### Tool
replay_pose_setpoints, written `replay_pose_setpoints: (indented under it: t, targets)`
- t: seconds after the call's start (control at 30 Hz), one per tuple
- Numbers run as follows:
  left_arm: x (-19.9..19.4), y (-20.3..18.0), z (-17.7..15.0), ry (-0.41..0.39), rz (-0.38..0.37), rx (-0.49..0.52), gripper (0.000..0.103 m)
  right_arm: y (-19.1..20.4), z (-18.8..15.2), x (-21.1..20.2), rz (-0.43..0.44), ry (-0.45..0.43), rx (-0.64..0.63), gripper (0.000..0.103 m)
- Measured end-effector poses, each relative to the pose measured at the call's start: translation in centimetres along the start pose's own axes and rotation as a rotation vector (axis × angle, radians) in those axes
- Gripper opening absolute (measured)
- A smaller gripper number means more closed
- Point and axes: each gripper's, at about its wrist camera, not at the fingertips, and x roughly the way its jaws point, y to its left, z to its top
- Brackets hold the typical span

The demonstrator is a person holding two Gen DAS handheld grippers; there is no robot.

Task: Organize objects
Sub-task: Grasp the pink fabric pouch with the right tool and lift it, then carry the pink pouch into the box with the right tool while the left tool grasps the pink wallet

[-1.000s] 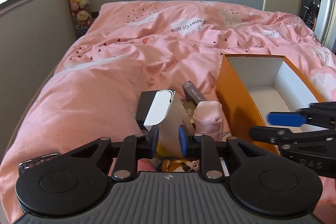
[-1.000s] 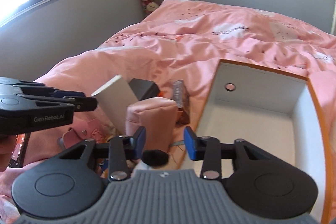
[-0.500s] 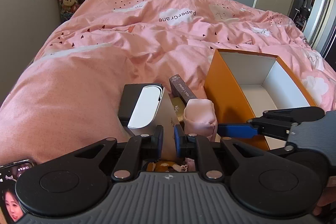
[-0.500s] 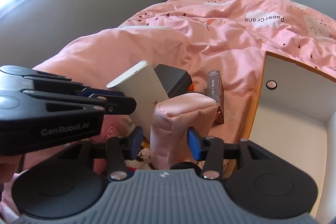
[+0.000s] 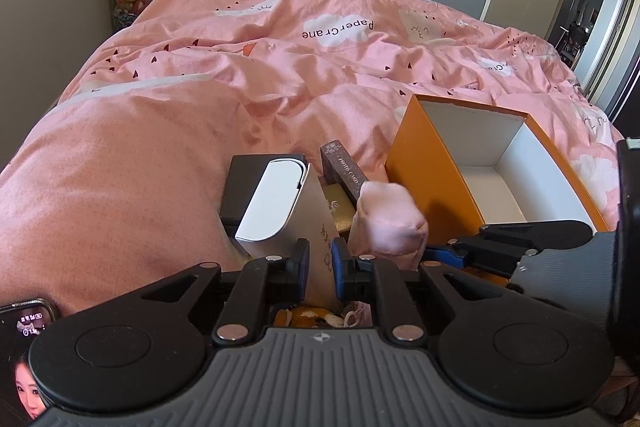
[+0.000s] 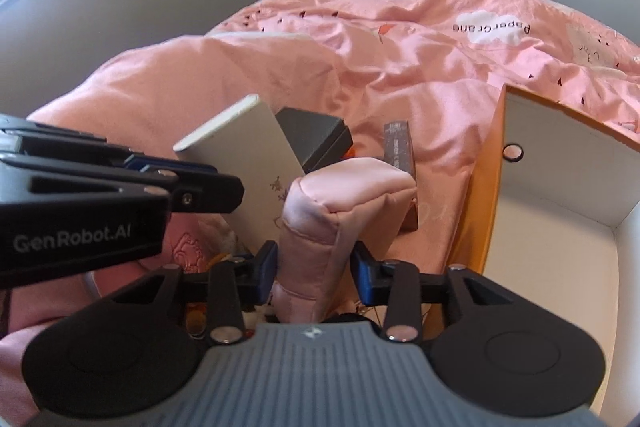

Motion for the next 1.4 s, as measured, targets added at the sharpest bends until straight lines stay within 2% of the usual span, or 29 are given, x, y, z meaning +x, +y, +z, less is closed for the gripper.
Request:
replay_pose_setpoints:
  t: [0.23, 0.43, 0.63, 0.7, 0.87, 1.03, 1.17, 1.27, 1.4]
  targets:
    - [-1.4, -0.3, 0.6, -0.024, -0.054, -0.048, 0.017, -1.4, 0.8, -4.1, 0.008, -0.107, 0.019, 0.035]
    - [-1.7, -1.5, 0.7, 0.021, -0.116, -0.06, 0.017, -4.9, 1.5, -9.1, 0.075, -0.191, 0.166, 0.035]
    - [-0.5, -4.1, -0.4, 0.112, -0.16, 0.039, 0.034, -7.6, 0.9, -13.0, 0.086, -0.199, 0.259, 0.035]
    - [0.0, -4.7, -0.8, 0.143, -0.169, 0.062, 0.046, -8.4, 0.4, -13.8, 0.08, -0.177, 0.281, 0.035]
    - [1.2, -5.4, -1.8, 0.216, -0.163, 0.096, 0.055, -10.5, -1.2, -14.8, 0.051, -0.08, 0.299, 0.035]
    - [1.9, -5.7, -2.5, 0.252, -0.132, 0.121, 0.056, -13.4, -2.7, -13.3, 0.005, 0.056, 0.329, 0.035]
    - [0.7, -5.1, -2.0, 0.241, -0.079, 0.14, 0.056, -15.2, -3.7, -11.5, -0.019, 0.175, 0.368, 0.035]
    - [-0.5, -3.9, -1.2, 0.229, -0.032, 0.135, 0.056, -16.3, -4.5, -9.9, -0.014, 0.255, 0.398, 0.035]
    - [-1.1, -2.1, 0.2, 0.262, 0.028, 0.132, 0.056, -17.2, -5.5, -8.0, -0.001, 0.321, 0.438, 0.035]
